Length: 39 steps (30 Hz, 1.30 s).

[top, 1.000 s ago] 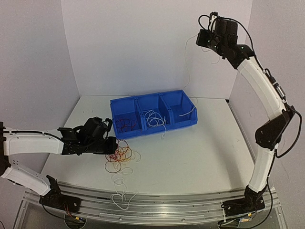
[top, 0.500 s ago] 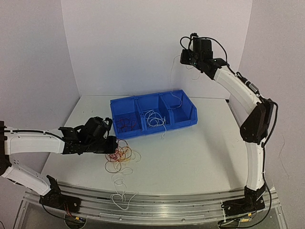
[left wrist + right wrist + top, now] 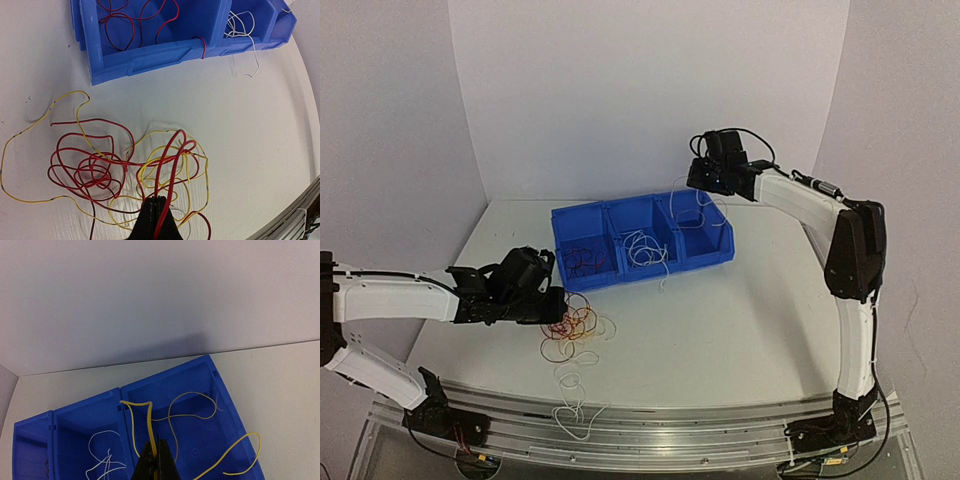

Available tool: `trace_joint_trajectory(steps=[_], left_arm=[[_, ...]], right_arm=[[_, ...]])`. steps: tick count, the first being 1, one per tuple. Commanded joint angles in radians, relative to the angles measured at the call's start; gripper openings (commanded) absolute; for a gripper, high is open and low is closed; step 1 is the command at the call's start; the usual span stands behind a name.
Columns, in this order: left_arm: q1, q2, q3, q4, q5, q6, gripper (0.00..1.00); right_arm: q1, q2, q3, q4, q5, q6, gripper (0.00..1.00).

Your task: Untangle the cables

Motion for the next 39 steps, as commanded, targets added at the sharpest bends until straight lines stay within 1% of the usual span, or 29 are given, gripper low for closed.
trace_joint_trajectory(steps=[1, 4, 6, 9, 12, 13, 14, 15, 17, 19, 23, 24, 26, 27, 28, 30, 34, 36, 39], left_arm=[[-0.003, 0.015, 0.025, -0.002, 0.008, -0.026, 0.0], [-0.003, 0.009, 0.018, 0.001, 0.014, -0.039, 0.0], [-0.003, 0.003, 0.005, 0.008, 0.019, -0.047, 0.0], [-0.003, 0.0, 0.0, 0.002, 0.022, -0.056, 0.0], [-0.003, -0.007, 0.0, 0.001, 0.027, -0.061, 0.0], [-0.003, -0.01, 0.001, 0.004, 0.03, -0.06, 0.0], [-0.003, -0.014, 0.001, 0.007, 0.032, -0.059, 0.0], [-0.003, -0.018, 0.002, 0.01, 0.037, -0.056, 0.0], [-0.004, -0.026, 0.006, 0.018, 0.054, -0.05, 0.0], [-0.004, -0.034, 0.014, 0.027, 0.078, -0.037, 0.0], [-0.005, -0.046, 0.023, 0.054, 0.114, -0.015, 0.0], [-0.005, -0.048, 0.023, 0.059, 0.119, -0.013, 0.0], [-0.005, -0.048, 0.022, 0.075, 0.133, -0.006, 0.0], [-0.005, -0.046, 0.023, 0.079, 0.143, -0.003, 0.0], [-0.006, -0.045, 0.024, 0.084, 0.156, 0.002, 0.0], [-0.008, -0.038, 0.027, 0.105, 0.173, 0.011, 0.0], [-0.026, -0.015, 0.039, 0.145, 0.233, 0.032, 0.0], [-0.037, 0.001, 0.049, 0.166, 0.246, 0.041, 0.0], [-0.053, 0.029, 0.068, 0.179, 0.252, 0.048, 0.0]], right_arm=[[0.0, 0.028, 0.008, 0.073, -0.054, 0.098, 0.0], [-0.001, 0.051, -0.017, 0.073, 0.021, 0.111, 0.0], [-0.01, 0.062, -0.037, 0.073, 0.067, 0.151, 0.0], [-0.025, 0.071, -0.066, 0.073, 0.067, 0.213, 0.0], [-0.027, 0.066, -0.095, 0.074, 0.061, 0.211, 0.0], [-0.028, 0.057, -0.11, 0.073, 0.059, 0.209, 0.02], [-0.028, 0.048, -0.127, 0.073, 0.056, 0.207, 0.06], [-0.028, 0.032, -0.142, 0.071, 0.057, 0.203, 0.14], [-0.028, -0.004, -0.165, 0.069, 0.055, 0.192, 0.31], [-0.027, -0.051, -0.169, 0.06, 0.034, 0.154, 0.44], [-0.026, -0.157, -0.208, 0.024, -0.025, 0.099, 0.63], [-0.026, -0.187, -0.234, 0.017, -0.036, 0.079, 0.65], [-0.024, -0.266, -0.297, 0.009, -0.043, 0.048, 0.76], [-0.023, -0.298, -0.332, 0.002, -0.054, 0.03, 0.78], [-0.023, -0.327, -0.367, -0.007, -0.072, 0.009, 0.8], [-0.021, -0.392, -0.443, -0.013, -0.164, -0.056, 0.8], [0.013, -0.501, -0.617, -0.014, -0.476, -0.144, 0.81], [0.083, -0.524, -0.681, -0.018, -0.592, -0.211, 0.8], [0.224, -0.508, -0.763, -0.02, -0.667, -0.308, 0.8]])
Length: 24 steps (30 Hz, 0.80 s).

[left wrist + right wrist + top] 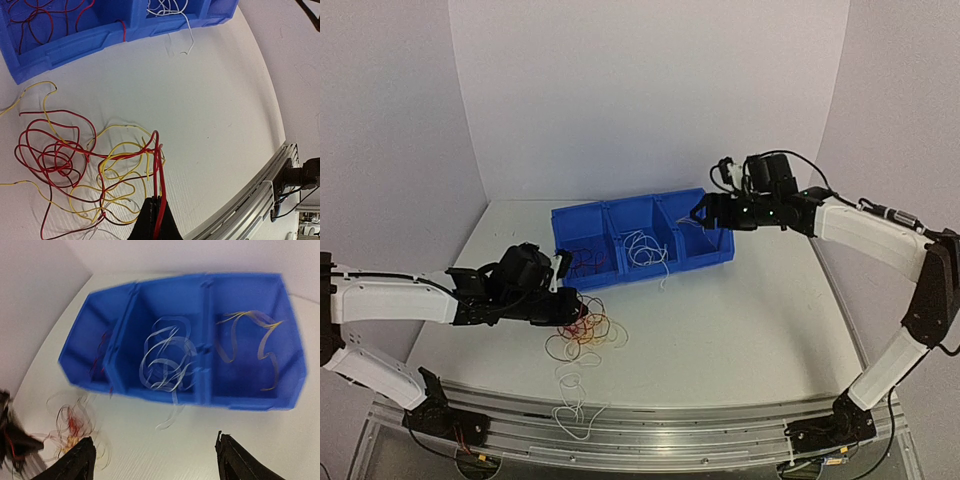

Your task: Untangle the cables

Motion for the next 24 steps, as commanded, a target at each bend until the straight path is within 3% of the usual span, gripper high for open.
trace_joint_trajectory(steps=[1, 6, 12, 24], left_arm=[[-0.026, 0.041, 0.066, 0.073, 0.04, 0.035, 0.0], [-0.049, 0.071, 0.082, 0.06, 0.028, 0.03, 0.0], [-0.059, 0.104, 0.106, 0.029, 0.011, 0.013, 0.0], [-0.07, 0.126, 0.096, 0.009, -0.007, -0.038, 0.0]], right_arm=[[0.211, 0.053, -0.124, -0.034, -0.273, -0.191, 0.79], [0.259, 0.167, -0.132, -0.021, -0.372, -0.21, 0.66], [0.277, 0.25, -0.164, 0.079, -0.385, -0.293, 0.64], [0.29, 0.426, -0.048, 0.109, -0.381, -0.293, 0.56]])
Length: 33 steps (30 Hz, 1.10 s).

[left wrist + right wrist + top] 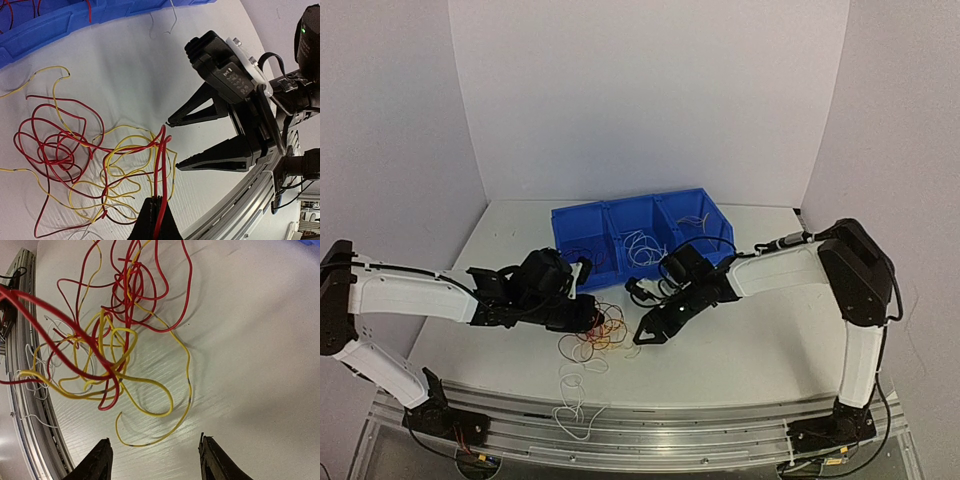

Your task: Untangle the cables

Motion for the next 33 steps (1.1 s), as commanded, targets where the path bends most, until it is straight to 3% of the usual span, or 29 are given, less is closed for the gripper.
trace_joint_trajectory(steps=[1, 6, 9, 11, 13, 16, 20, 25, 29, 33], left_arm=[[-0.006, 0.01, 0.032, -0.012, -0.022, -0.026, 0.0], [-0.006, 0.014, 0.03, -0.027, -0.032, -0.031, 0.0], [-0.006, 0.012, 0.028, -0.029, -0.038, -0.037, 0.0], [-0.006, 0.011, 0.024, -0.031, -0.043, -0.043, 0.0], [-0.006, 0.009, 0.022, -0.036, -0.077, -0.051, 0.0], [-0.006, 0.002, 0.017, -0.039, -0.096, -0.061, 0.0], [-0.006, -0.014, 0.013, -0.07, -0.157, -0.09, 0.0], [0.017, -0.072, 0.022, -0.268, -0.339, -0.208, 0.0], [0.091, -0.129, 0.019, -0.511, -0.464, -0.315, 0.0], [0.22, -0.217, -0.027, -0.624, -0.476, -0.33, 0.0]], right_arm=[[0.012, 0.046, 0.071, 0.035, -0.029, -0.015, 0.56], [0.015, 0.104, 0.125, 0.039, -0.03, -0.005, 0.52], [0.014, 0.133, 0.144, 0.04, -0.039, 0.003, 0.44], [0.015, 0.14, 0.149, 0.04, -0.047, 0.01, 0.34], [0.015, 0.134, 0.146, 0.042, -0.058, 0.012, 0.16], [0.015, 0.102, 0.118, 0.07, -0.069, 0.059, 0.01], [0.015, 0.022, 0.045, 0.143, 0.009, 0.133, 0.0], [0.005, -0.161, -0.076, 0.121, 0.304, 0.203, 0.0], [-0.056, -0.341, -0.165, -0.015, 0.458, 0.265, 0.0], [-0.19, -0.532, -0.235, -0.2, 0.57, 0.308, 0.0]])
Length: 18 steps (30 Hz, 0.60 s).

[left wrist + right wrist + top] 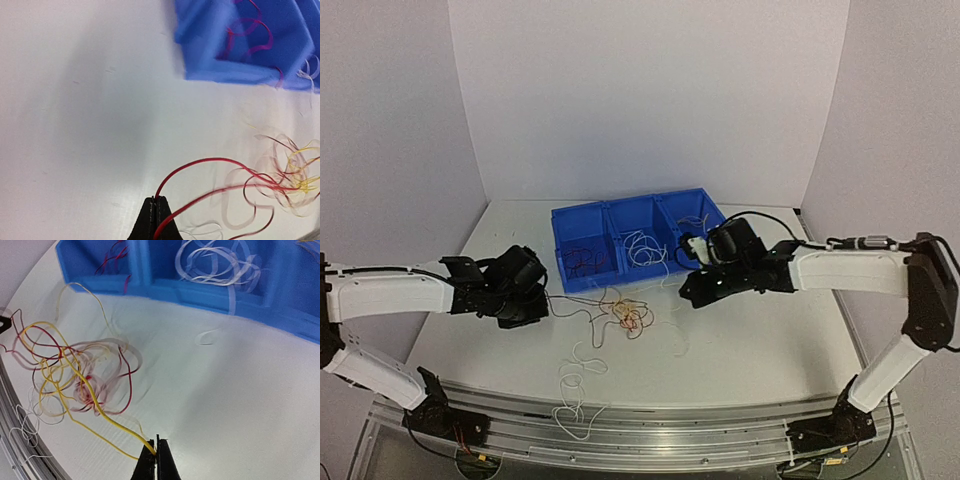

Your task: Untangle the cables

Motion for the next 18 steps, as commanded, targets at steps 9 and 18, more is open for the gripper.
trace_joint_trajectory(steps=[9, 18], left_arm=[[0.356, -0.186, -0.089, -0.284, -0.041, -0.025, 0.0], [0.401, -0.163, -0.063, -0.33, -0.04, -0.014, 0.0]], right_arm=[[-0.381, -0.578, -0.041, -0.488, 0.599, -0.056, 0.0], [-0.515, -0.672, 0.078, -0.554, 0.859, -0.202, 0.0]])
